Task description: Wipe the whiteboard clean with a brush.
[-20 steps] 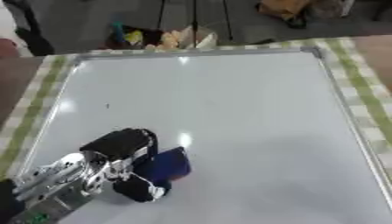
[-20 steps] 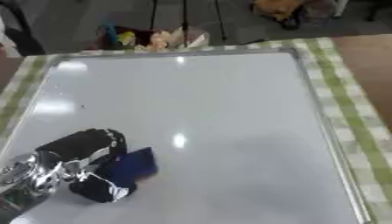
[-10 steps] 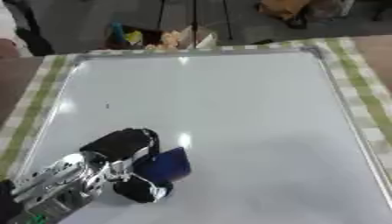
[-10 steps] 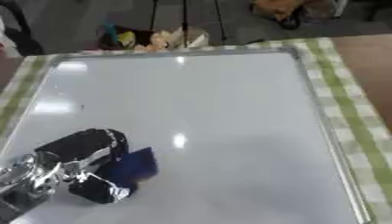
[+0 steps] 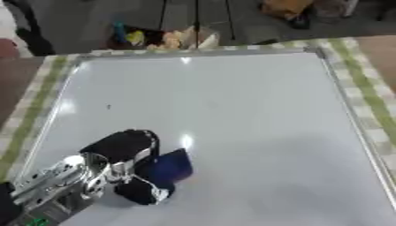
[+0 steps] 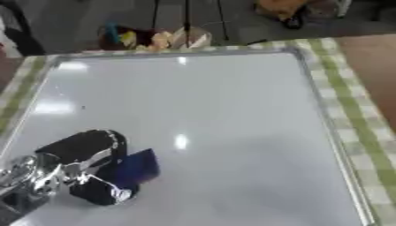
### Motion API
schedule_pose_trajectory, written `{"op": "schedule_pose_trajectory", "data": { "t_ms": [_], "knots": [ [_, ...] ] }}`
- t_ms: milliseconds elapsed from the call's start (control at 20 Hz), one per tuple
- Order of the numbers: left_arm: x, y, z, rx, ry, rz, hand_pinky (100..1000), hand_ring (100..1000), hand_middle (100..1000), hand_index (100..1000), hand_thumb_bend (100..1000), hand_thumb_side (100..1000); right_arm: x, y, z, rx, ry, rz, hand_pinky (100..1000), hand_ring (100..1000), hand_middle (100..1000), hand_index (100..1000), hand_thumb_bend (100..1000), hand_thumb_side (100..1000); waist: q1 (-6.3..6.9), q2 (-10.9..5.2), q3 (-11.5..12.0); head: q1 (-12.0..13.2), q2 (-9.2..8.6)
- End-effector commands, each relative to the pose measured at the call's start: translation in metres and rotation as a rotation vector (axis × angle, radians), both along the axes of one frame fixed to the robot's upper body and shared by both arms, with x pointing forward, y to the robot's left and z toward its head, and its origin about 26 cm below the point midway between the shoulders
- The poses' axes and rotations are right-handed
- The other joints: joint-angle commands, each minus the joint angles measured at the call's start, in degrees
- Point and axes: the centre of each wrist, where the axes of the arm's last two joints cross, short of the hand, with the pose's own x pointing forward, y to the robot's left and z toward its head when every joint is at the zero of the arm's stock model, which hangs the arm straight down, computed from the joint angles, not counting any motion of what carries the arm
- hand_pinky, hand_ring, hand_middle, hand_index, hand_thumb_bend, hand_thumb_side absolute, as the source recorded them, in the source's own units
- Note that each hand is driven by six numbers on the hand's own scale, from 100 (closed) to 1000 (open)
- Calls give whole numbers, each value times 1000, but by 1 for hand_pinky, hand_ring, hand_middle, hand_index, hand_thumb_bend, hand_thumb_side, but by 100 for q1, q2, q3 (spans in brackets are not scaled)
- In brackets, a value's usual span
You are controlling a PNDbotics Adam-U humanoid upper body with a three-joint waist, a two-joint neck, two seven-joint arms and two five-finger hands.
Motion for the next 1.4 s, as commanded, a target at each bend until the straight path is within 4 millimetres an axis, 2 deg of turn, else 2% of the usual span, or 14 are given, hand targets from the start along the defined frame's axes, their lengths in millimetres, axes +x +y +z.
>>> {"op": "schedule_pose_trajectory", "data": {
  "t_ms": [50,300,900,1400],
  "knots": [
    [2,5,6,-1,-5,30,510,645,565,114,316,373,-2,1,5,-9,-20,10,643,577,514,695,100,772,-29,-99,-9,-15,-65],
    [4,6,4,-8,-7,35,493,619,534,109,287,363,-2,1,5,-7,-18,10,644,577,514,696,100,774,-30,-94,-5,-14,-62],
    [4,6,4,-34,-4,42,468,595,530,102,248,345,-2,2,4,-4,-12,15,646,578,513,697,100,778,-23,-97,-6,-16,-76],
    [1,12,13,-45,-56,58,449,568,490,100,227,342,-3,1,4,-9,-10,16,648,579,513,698,100,779,-17,-114,18,-10,-68]
  ]
}}
